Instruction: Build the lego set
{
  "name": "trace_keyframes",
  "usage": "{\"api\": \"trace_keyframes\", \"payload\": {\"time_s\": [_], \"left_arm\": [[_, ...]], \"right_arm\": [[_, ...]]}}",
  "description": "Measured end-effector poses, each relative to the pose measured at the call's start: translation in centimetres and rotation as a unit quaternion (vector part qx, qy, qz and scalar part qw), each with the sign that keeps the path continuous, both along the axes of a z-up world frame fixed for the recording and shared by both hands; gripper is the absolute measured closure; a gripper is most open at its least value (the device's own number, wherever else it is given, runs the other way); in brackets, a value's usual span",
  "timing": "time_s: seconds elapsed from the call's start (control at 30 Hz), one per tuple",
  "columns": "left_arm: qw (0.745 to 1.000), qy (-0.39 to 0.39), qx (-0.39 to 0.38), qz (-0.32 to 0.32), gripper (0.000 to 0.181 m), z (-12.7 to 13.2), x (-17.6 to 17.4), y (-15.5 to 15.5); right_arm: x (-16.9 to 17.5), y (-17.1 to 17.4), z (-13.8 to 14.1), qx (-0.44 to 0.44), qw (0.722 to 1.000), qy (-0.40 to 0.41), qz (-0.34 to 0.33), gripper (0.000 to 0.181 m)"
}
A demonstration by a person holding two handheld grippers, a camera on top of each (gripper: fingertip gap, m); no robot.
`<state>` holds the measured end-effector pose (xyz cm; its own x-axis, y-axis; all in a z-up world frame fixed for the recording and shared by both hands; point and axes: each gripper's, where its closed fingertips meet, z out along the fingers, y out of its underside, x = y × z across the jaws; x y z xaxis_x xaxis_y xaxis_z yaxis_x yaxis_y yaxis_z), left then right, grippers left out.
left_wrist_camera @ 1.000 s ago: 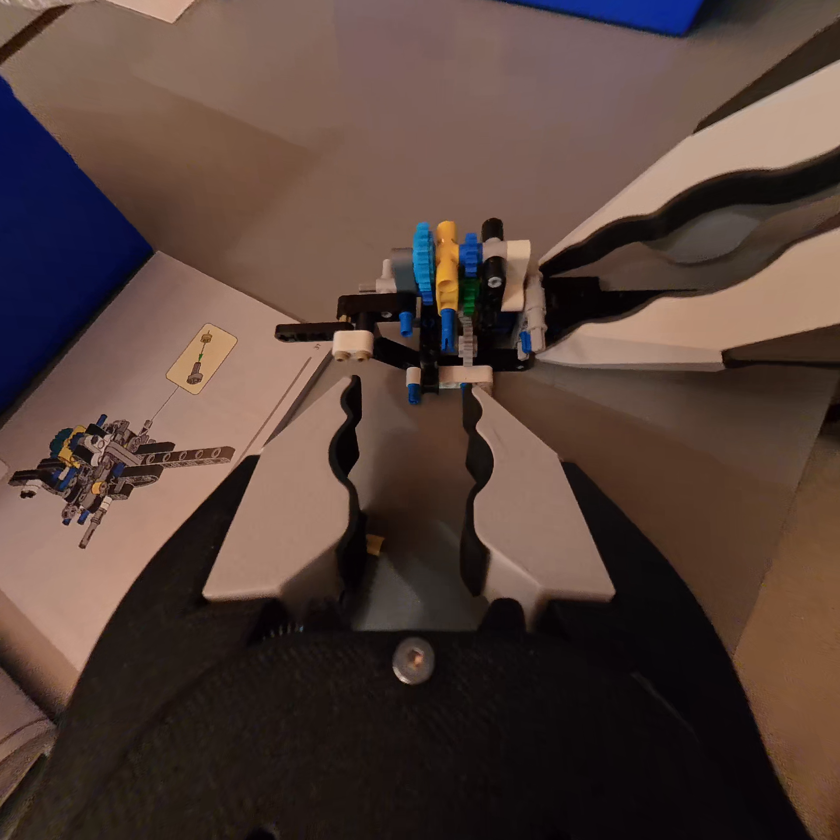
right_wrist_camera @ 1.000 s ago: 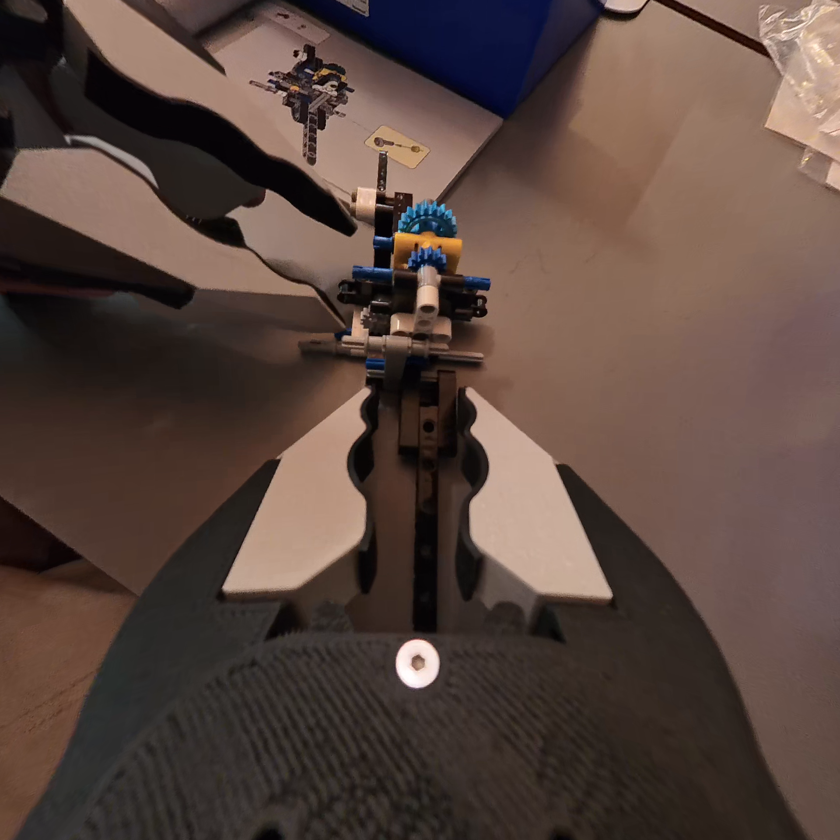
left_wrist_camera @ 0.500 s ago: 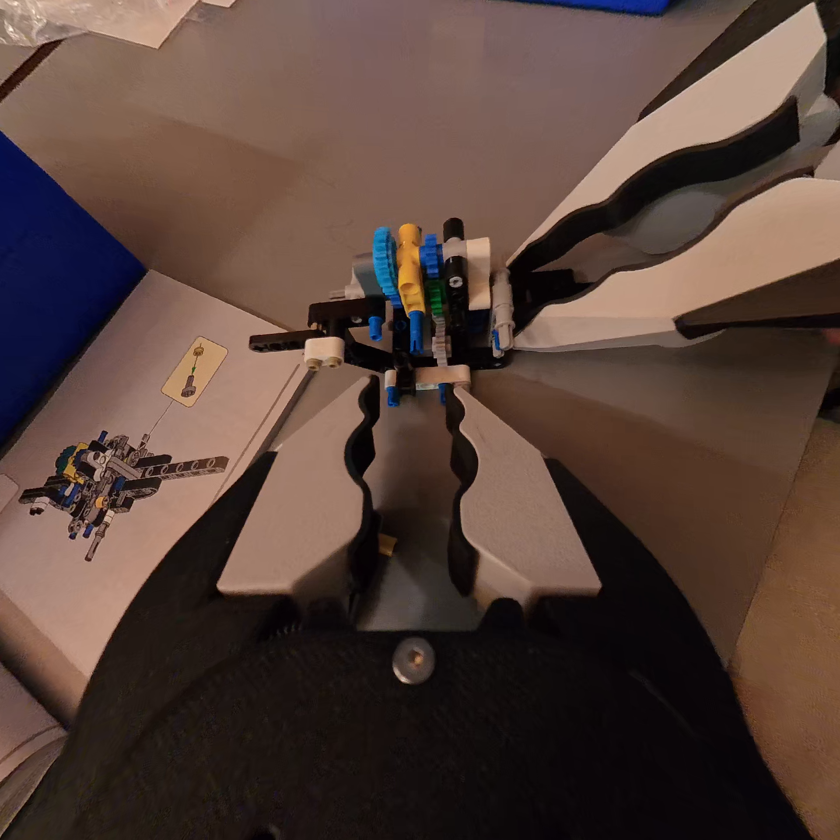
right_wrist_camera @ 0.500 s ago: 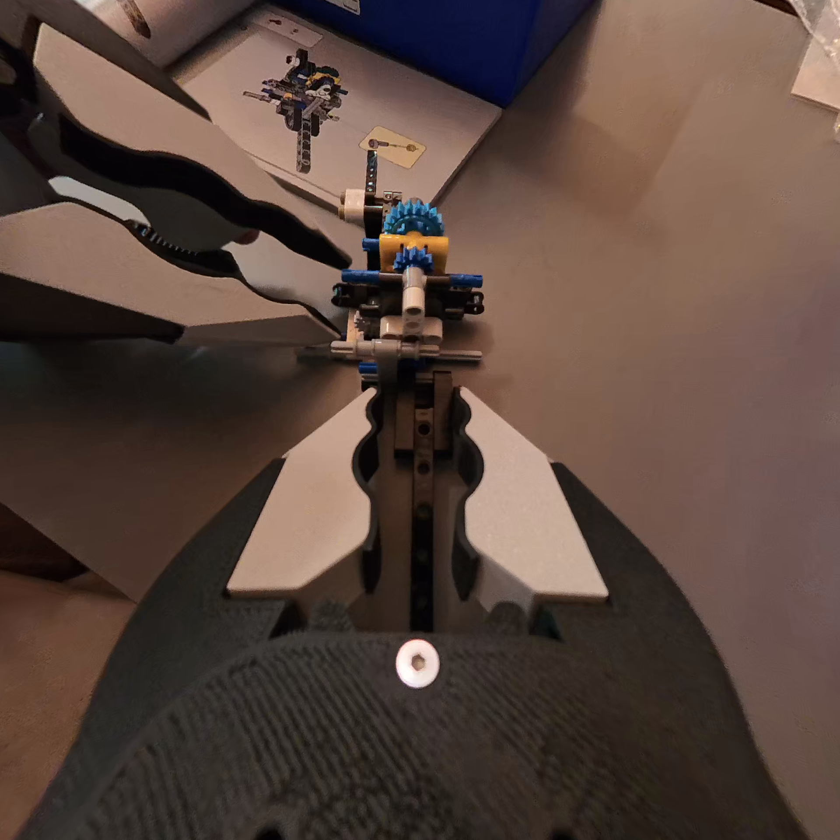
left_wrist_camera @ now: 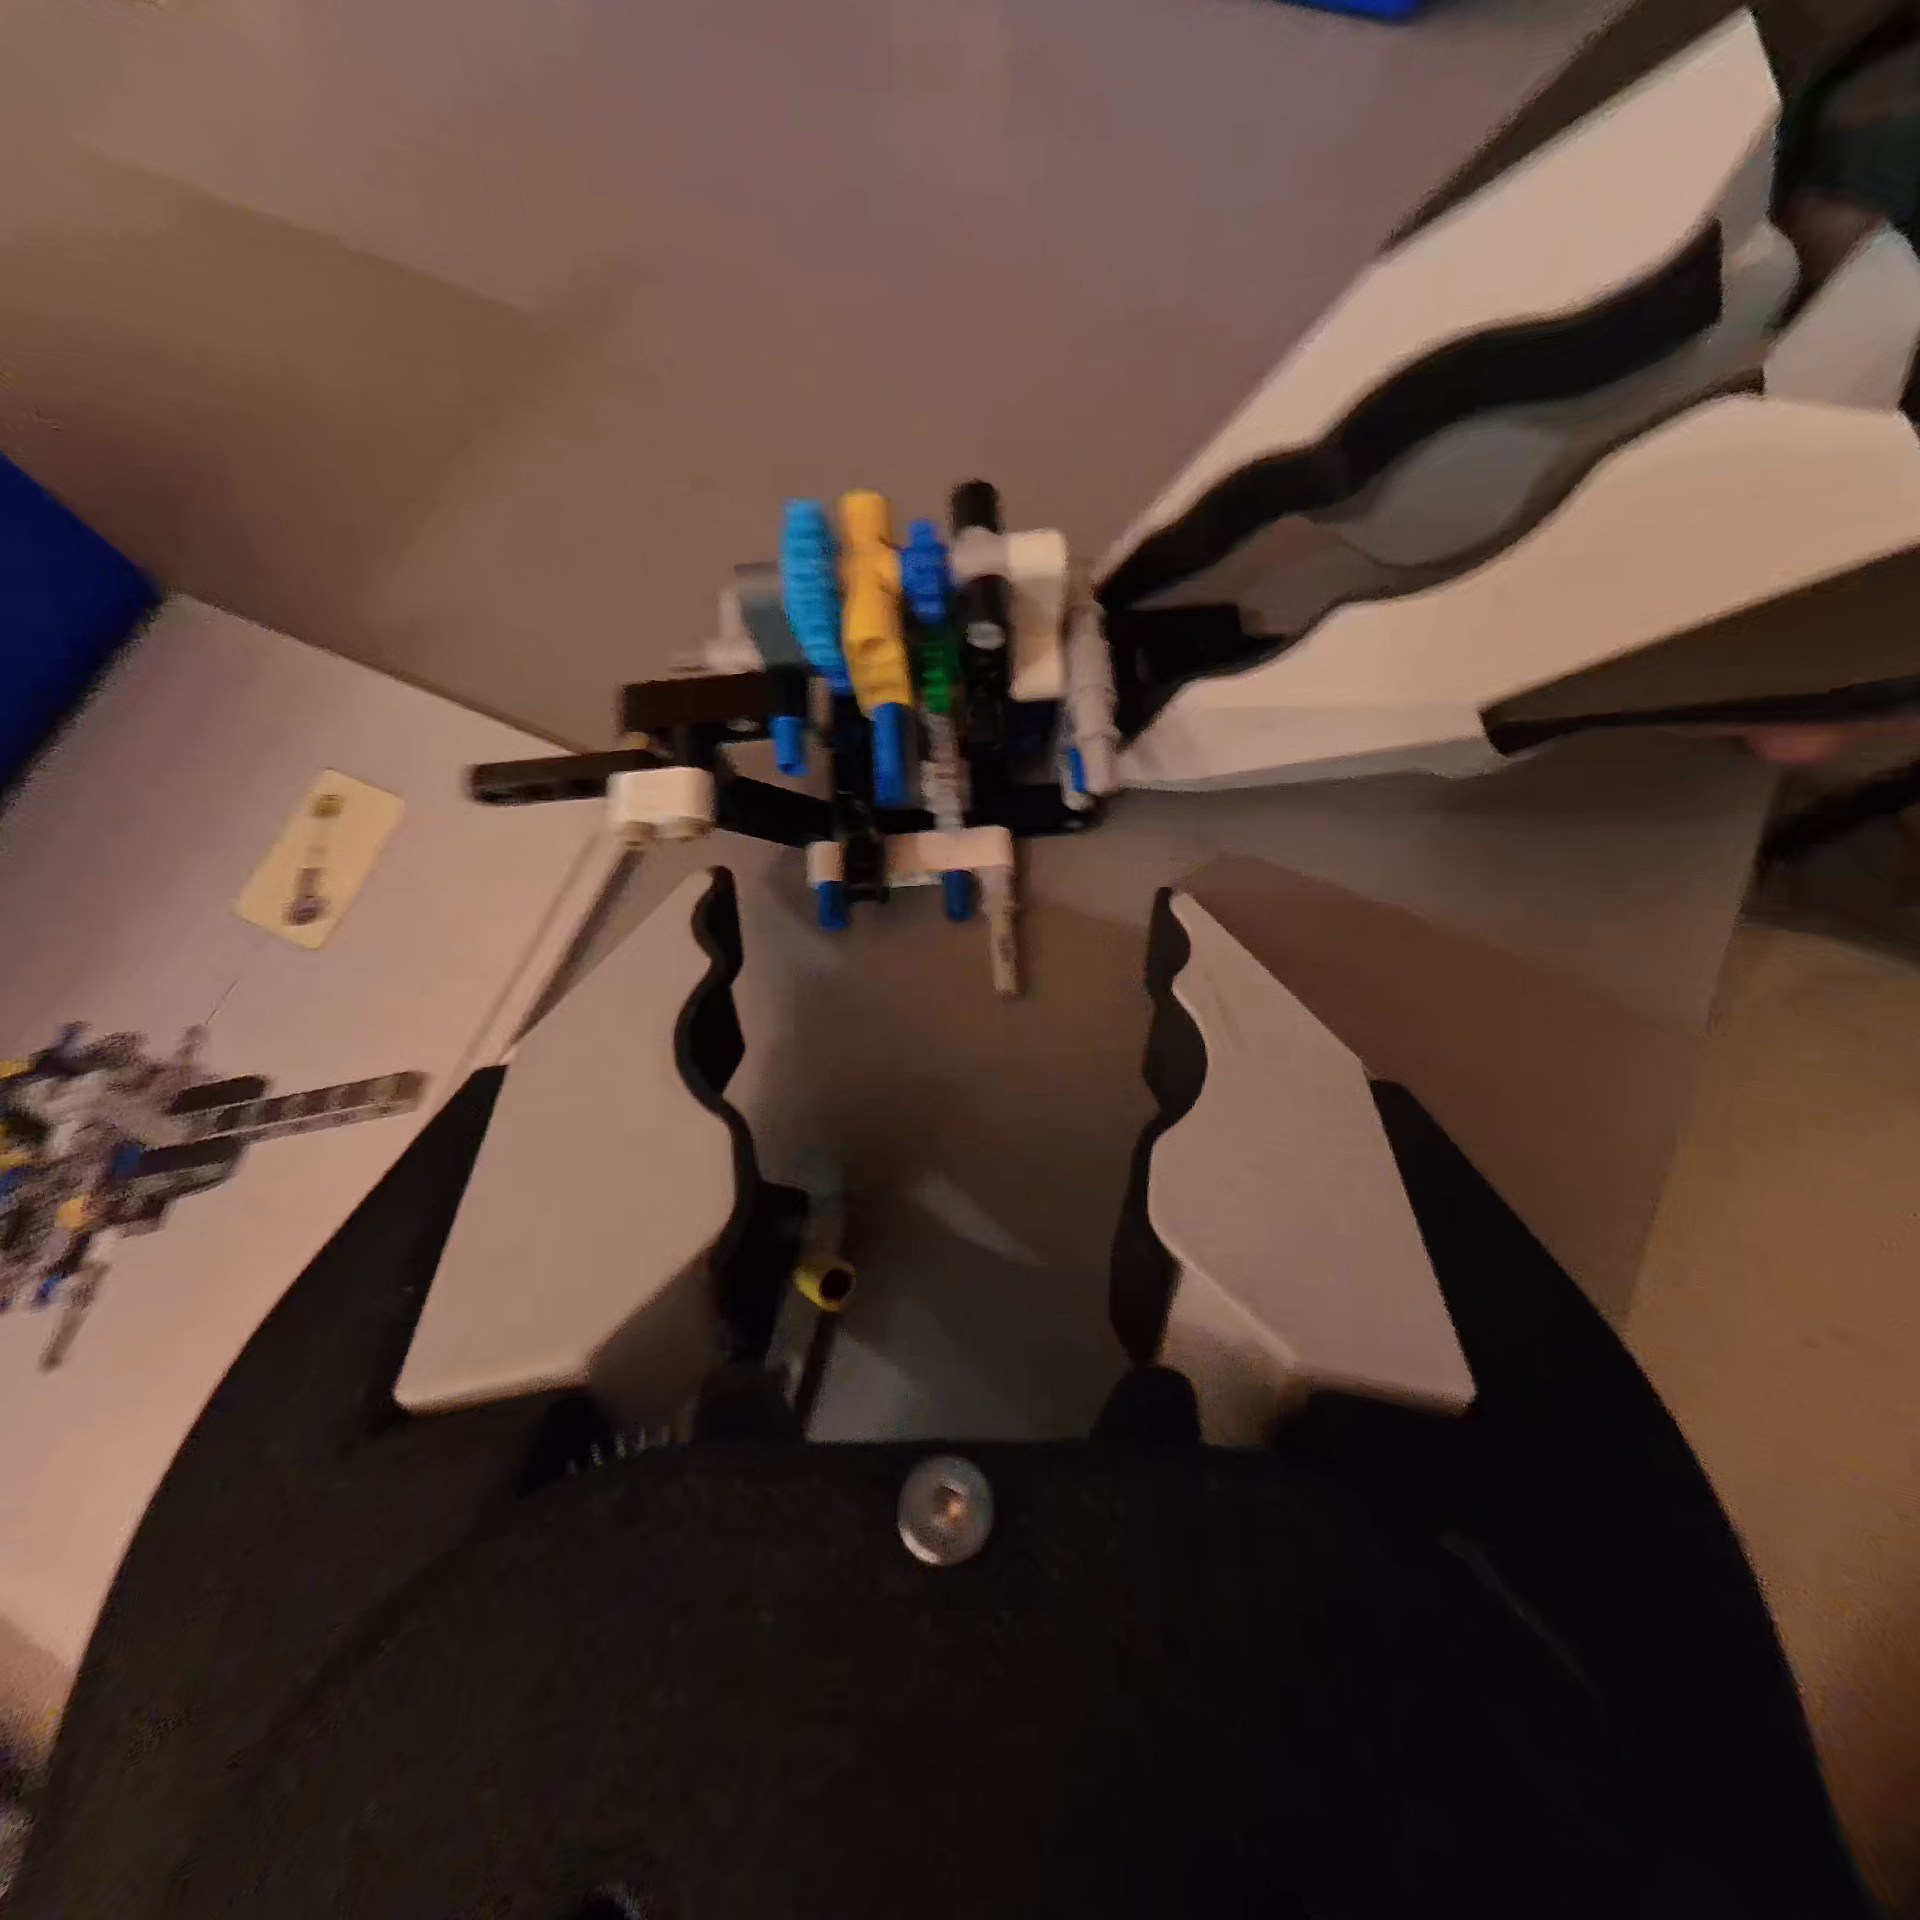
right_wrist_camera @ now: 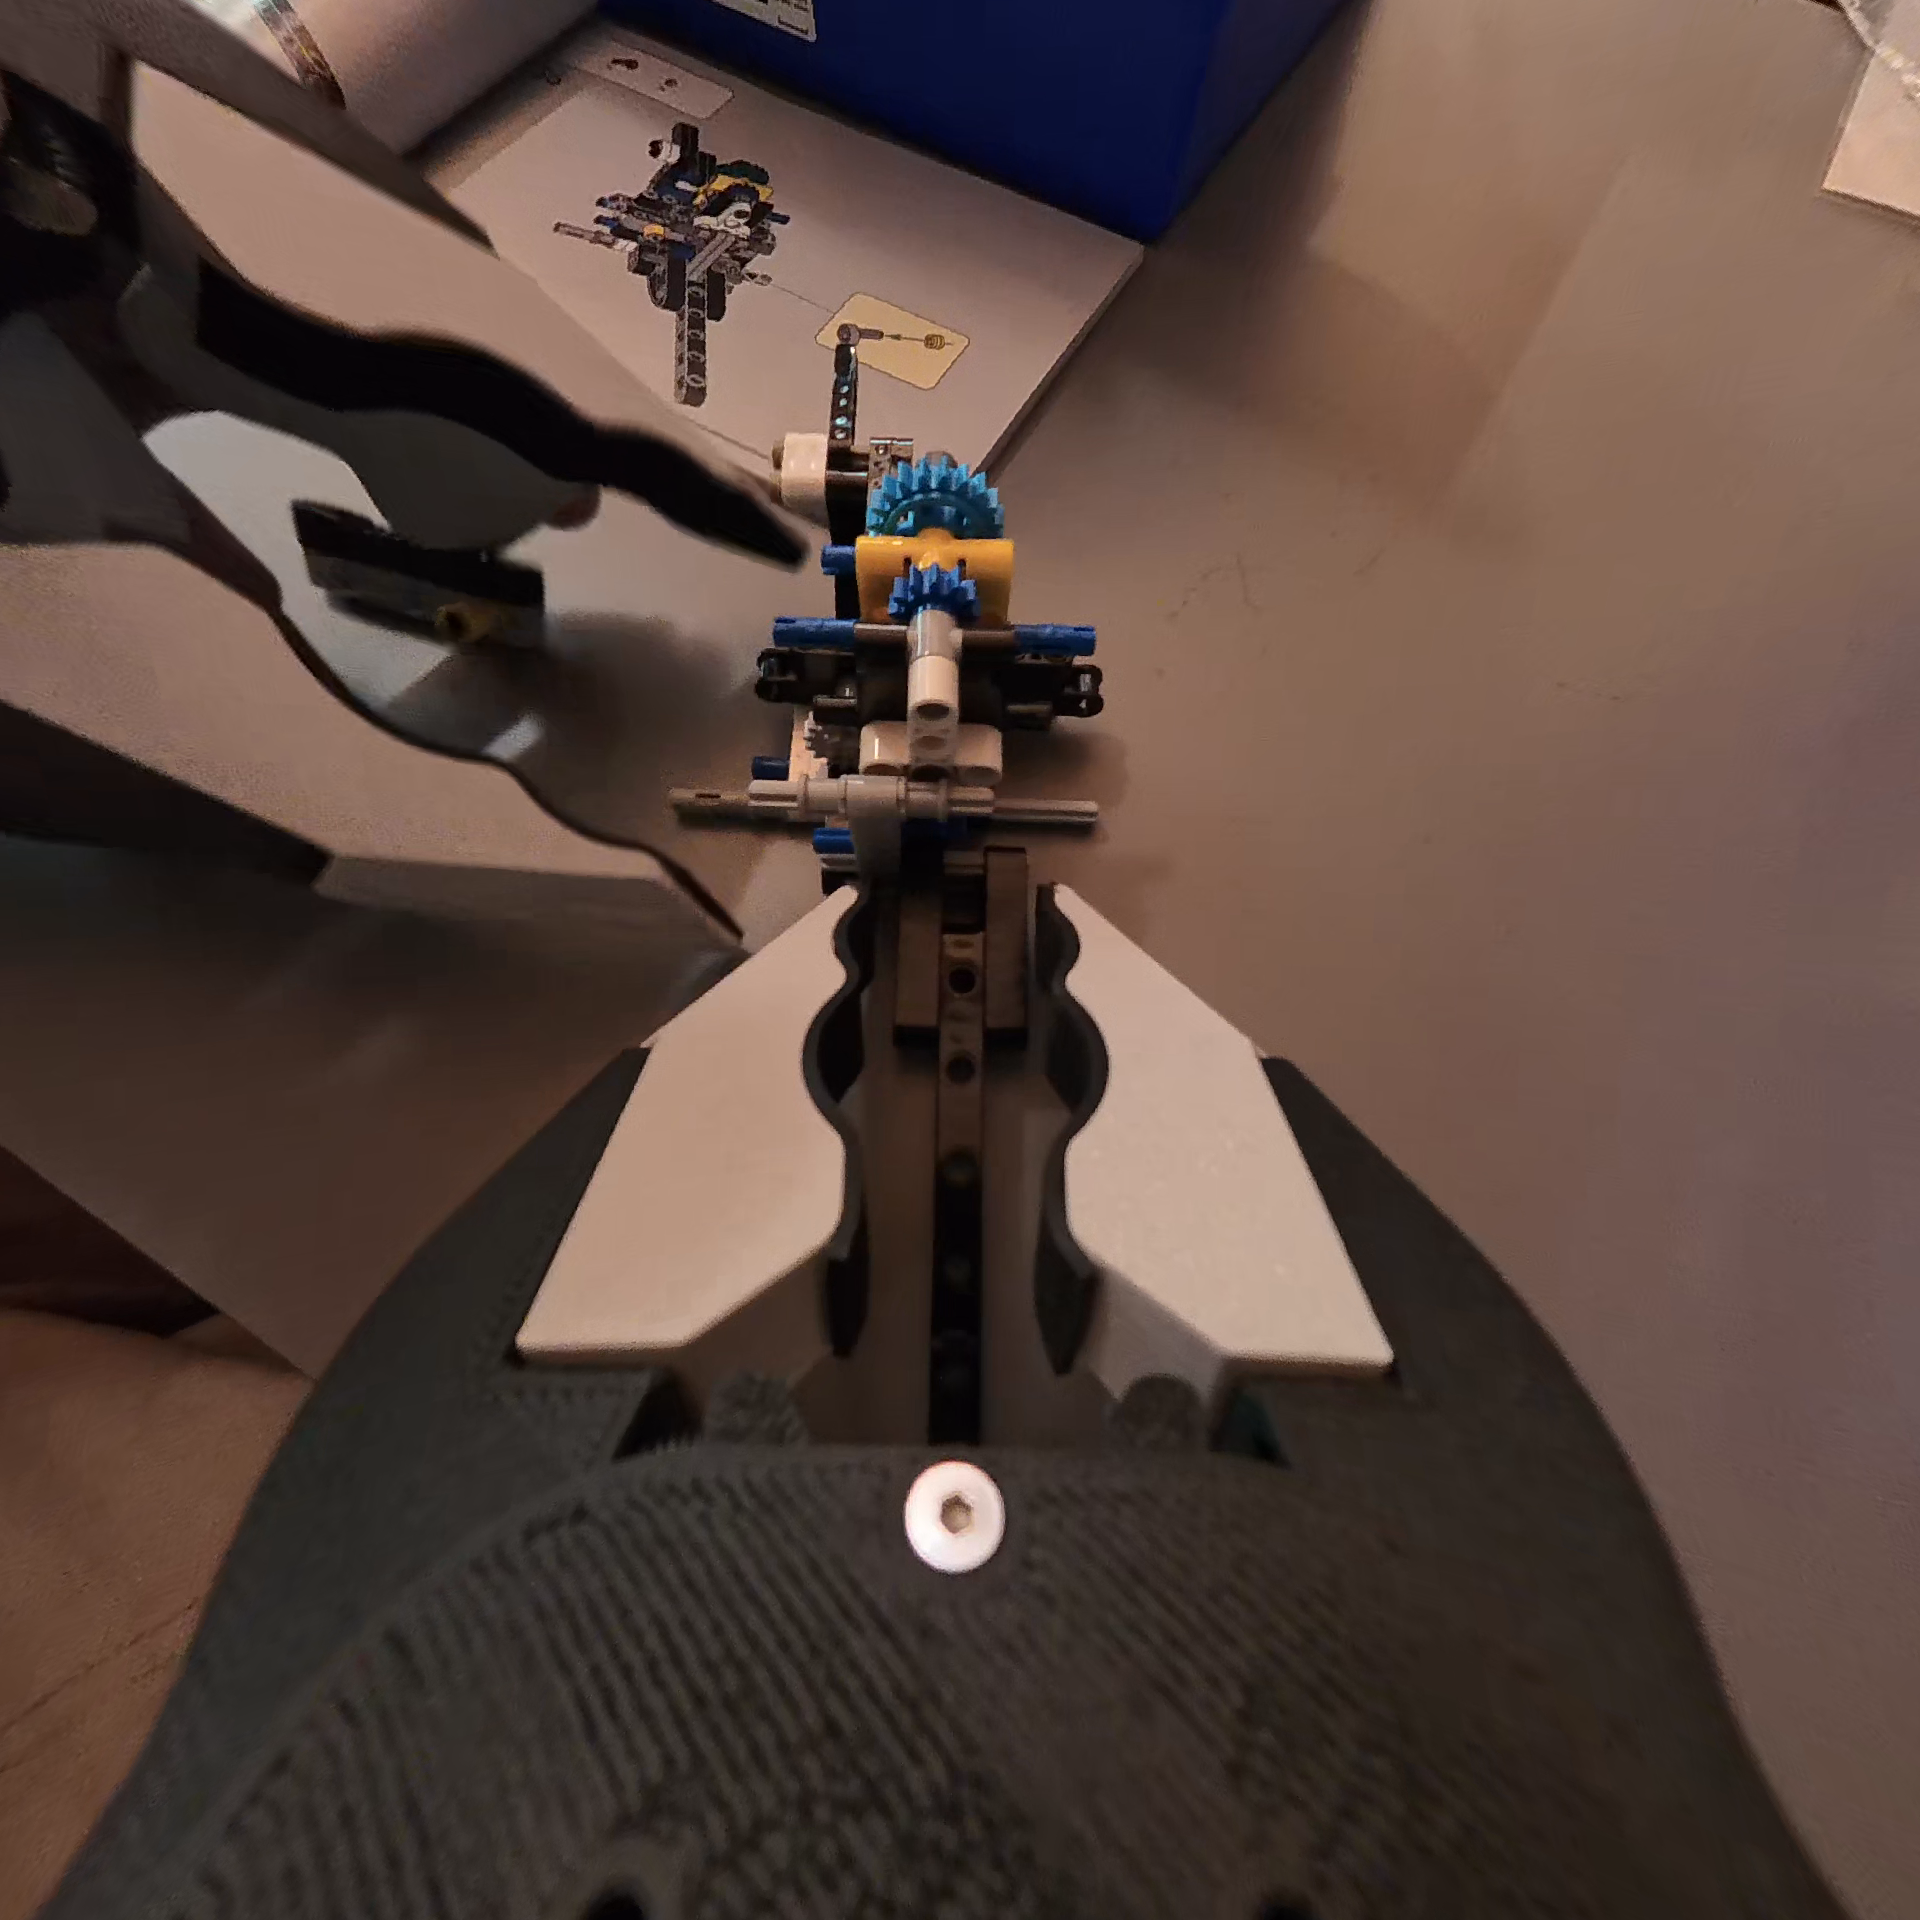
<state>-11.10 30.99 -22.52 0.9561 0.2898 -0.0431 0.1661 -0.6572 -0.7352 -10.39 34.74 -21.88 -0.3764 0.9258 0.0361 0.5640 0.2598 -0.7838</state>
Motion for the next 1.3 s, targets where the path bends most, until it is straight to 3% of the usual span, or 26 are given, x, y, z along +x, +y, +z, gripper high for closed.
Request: {"api": "trace_keyframes", "payload": {"time_s": [0.03, 0.23, 0.53, 0.6, 0.73, 0.8, 1.07, 1.3], "left_arm": [[1.000, -0.017, -0.013, -0.008, 0.103, -0.5, 0.4, 0.1], [0.992, -0.117, 0.045, 0.020, 0.102, 0.2, 0.2, 0.8], [0.993, -0.107, 0.038, 0.032, 0.107, 0.1, -0.3, 1.6], [0.993, -0.109, 0.039, 0.032, 0.116, 0.1, -0.3, 1.6], [0.989, -0.132, 0.052, 0.034, 0.126, 0.2, -0.4, 1.5], [0.986, -0.146, 0.059, 0.049, 0.139, 0.2, -0.8, 1.3], [0.967, -0.221, 0.106, 0.061, 0.150, 0.7, -1.3, 1.0], [0.978, -0.183, 0.079, 0.064, 0.150, 0.3, -1.2, 1.0]], "right_arm": [[0.0, 0.0, 0.0, -0.001, 1.000, -0.001, 0.000, 0.150], [0.0, 0.1, 0.0, -0.007, 1.000, -0.001, -0.001, 0.149], [0.0, 0.2, 0.0, -0.013, 1.000, -0.005, -0.006, 0.152], [0.0, 0.2, 0.0, -0.014, 1.000, -0.007, -0.005, 0.151], [0.0, 0.2, -0.2, -0.012, 1.000, -0.009, -0.005, 0.149], [0.1, 0.2, -0.3, -0.007, 1.000, -0.013, -0.005, 0.149], [0.1, 0.2, -0.2, 0.005, 1.000, -0.005, -0.005, 0.150], [0.0, 0.4, -0.2, -0.001, 1.000, -0.005, -0.010, 0.152]]}}
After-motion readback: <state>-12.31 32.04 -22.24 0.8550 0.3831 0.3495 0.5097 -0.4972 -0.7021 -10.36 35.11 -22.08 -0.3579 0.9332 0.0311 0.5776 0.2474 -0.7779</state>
